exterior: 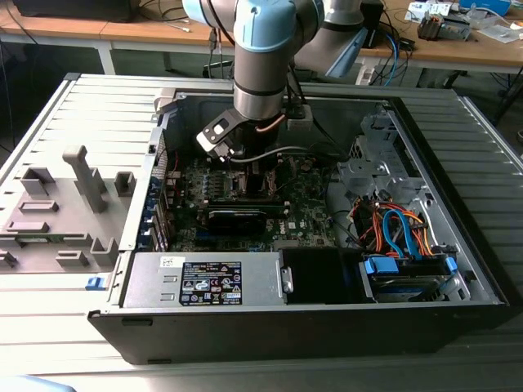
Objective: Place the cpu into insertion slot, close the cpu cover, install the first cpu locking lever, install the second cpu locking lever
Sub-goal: 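Place the cpu into insertion slot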
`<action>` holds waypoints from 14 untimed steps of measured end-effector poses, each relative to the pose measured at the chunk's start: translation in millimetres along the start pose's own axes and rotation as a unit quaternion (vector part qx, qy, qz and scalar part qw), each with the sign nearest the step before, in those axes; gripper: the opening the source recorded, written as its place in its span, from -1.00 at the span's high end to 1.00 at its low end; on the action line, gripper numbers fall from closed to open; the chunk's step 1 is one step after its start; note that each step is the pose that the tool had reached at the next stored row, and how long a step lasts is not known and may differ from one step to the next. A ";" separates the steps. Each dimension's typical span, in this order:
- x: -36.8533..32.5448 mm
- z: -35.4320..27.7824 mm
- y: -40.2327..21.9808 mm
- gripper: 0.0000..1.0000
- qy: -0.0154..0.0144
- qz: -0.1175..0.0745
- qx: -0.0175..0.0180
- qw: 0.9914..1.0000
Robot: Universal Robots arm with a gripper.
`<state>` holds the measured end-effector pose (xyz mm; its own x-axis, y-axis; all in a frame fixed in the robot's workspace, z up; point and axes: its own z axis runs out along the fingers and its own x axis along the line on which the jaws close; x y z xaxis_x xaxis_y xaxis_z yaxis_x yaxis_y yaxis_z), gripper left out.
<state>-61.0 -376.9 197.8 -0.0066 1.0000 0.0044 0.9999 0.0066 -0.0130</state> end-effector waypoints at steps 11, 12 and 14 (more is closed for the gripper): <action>0.0 -5.3 -0.1 -0.23 0.000 0.000 0.000 1.000; 0.1 -8.8 -0.1 -0.23 0.000 0.000 0.000 1.000; 0.1 -15.6 -0.2 -0.23 0.000 0.000 0.000 1.000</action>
<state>-61.0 -376.9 213.4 -0.0065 1.0000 0.0045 0.9999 0.0065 -0.0129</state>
